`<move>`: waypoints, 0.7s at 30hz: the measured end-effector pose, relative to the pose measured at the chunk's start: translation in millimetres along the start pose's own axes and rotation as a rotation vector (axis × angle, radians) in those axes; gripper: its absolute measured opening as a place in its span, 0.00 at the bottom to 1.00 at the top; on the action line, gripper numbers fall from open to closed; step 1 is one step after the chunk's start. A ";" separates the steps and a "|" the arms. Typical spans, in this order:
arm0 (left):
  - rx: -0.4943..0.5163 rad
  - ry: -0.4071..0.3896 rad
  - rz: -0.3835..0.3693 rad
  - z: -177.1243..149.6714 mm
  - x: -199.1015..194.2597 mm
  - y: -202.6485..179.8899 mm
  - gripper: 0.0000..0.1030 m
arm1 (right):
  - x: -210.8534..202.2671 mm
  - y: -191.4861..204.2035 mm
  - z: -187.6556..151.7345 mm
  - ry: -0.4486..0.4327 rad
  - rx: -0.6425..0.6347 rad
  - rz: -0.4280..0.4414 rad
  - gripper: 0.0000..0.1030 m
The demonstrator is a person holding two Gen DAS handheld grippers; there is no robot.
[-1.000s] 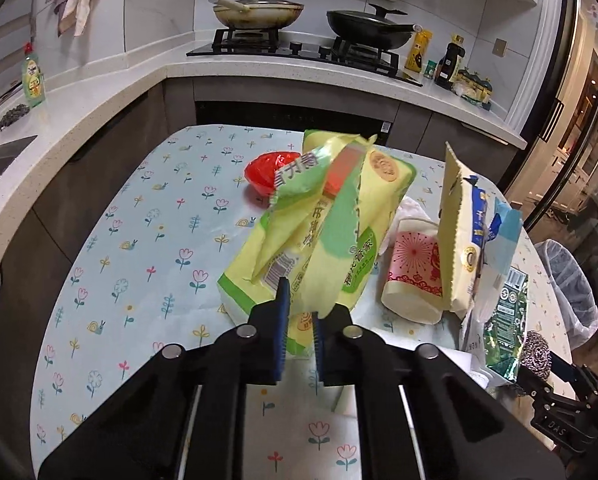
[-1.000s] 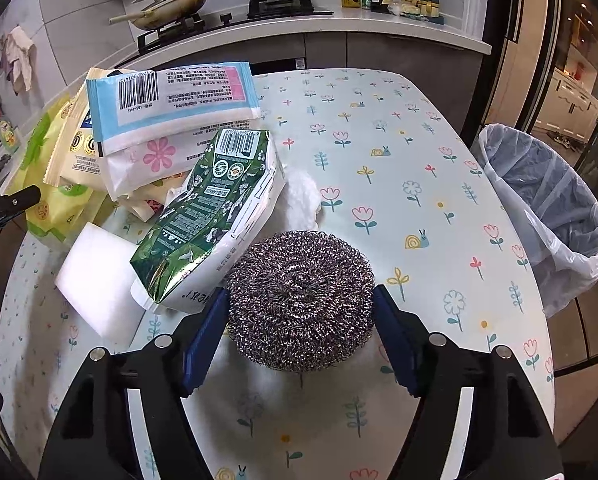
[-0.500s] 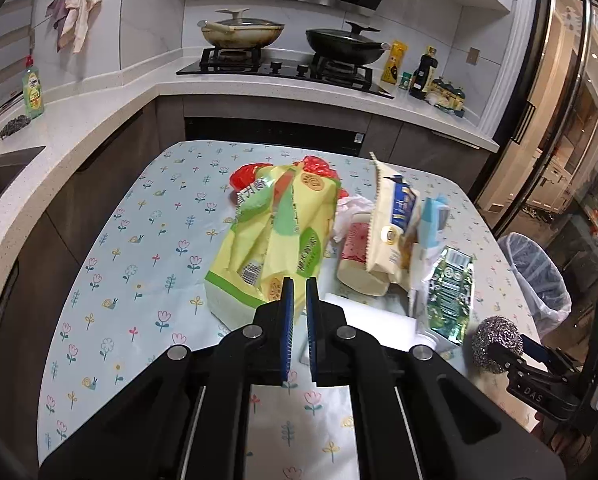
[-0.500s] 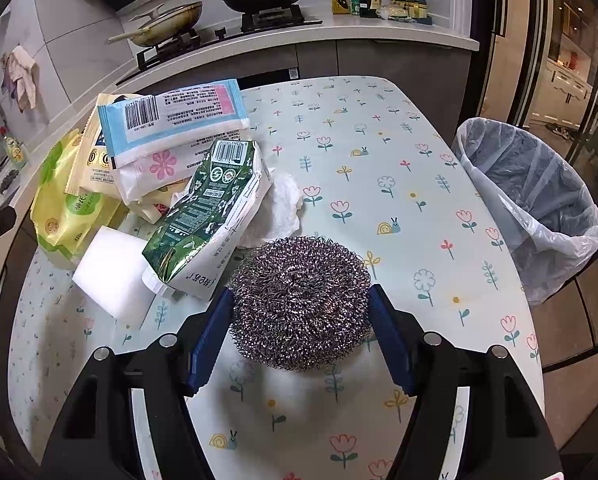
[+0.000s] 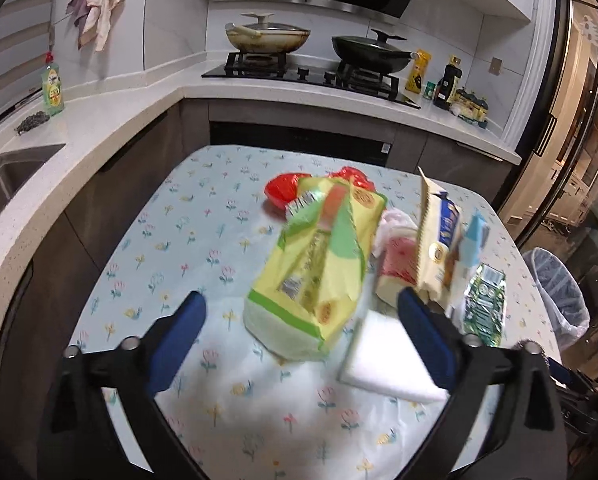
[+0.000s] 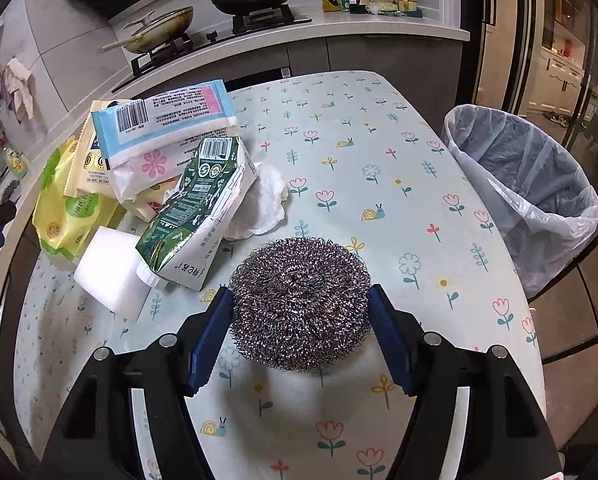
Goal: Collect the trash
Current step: 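Grasp the yellow-green snack bag with the left gripper while the right gripper grasps the steel wool scrubber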
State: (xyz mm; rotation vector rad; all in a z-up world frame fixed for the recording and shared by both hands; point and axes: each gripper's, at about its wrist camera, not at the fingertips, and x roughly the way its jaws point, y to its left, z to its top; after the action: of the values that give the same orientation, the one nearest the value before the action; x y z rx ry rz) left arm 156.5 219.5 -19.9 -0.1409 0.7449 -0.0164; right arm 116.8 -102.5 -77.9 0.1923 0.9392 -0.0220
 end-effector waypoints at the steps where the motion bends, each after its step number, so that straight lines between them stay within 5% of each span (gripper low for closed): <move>1: 0.013 0.007 0.010 2.6 7.0 1.0 0.91 | 1.7 0.2 0.2 0.003 0.001 -0.001 0.64; 8: 0.039 0.072 -0.004 11.8 61.8 13.7 0.90 | 9.6 3.8 3.8 0.011 -0.002 -0.013 0.64; 12: 0.032 0.089 -0.080 11.6 72.2 9.5 0.56 | 13.3 5.1 6.0 0.015 -0.001 -0.020 0.65; 18: 0.049 0.109 -0.080 8.7 82.5 -0.9 0.05 | 16.3 6.3 7.3 0.016 -0.004 -0.025 0.65; 21: 0.040 0.084 -0.084 9.4 71.6 -3.0 0.01 | 14.7 6.1 6.8 0.013 -0.004 -0.024 0.65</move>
State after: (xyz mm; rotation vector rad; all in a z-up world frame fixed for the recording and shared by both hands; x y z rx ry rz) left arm 215.7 213.0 -61.0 -0.1338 0.8213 -0.1182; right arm 131.5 -96.7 -84.8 0.1775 0.9544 -0.0410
